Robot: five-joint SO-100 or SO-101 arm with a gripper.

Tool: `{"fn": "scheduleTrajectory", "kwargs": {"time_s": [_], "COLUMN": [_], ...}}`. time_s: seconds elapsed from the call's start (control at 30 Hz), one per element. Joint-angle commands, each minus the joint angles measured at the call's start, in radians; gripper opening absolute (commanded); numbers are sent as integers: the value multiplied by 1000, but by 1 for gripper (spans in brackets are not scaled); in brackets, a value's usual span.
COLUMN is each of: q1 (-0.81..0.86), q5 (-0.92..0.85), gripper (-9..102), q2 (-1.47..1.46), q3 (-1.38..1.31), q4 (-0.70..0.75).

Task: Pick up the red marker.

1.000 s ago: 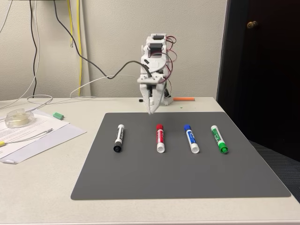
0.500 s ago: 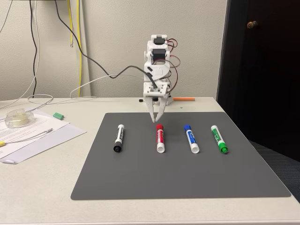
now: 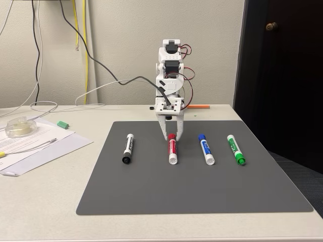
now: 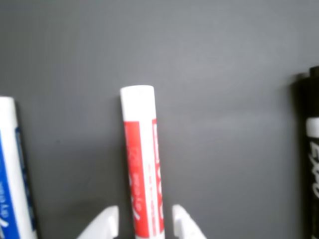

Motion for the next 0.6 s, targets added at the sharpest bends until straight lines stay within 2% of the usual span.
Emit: {"fn": "scheduleTrajectory", "kwargs": {"time_s": [0.0,0.13,0.57], "q1": [5,11,26], "q5": [-8,-21,-66], "gripper": [19,25,24], "q2": [6,0,-58], "q3": [-40,-38,-29], "q4": [-14,-26,-94]}}
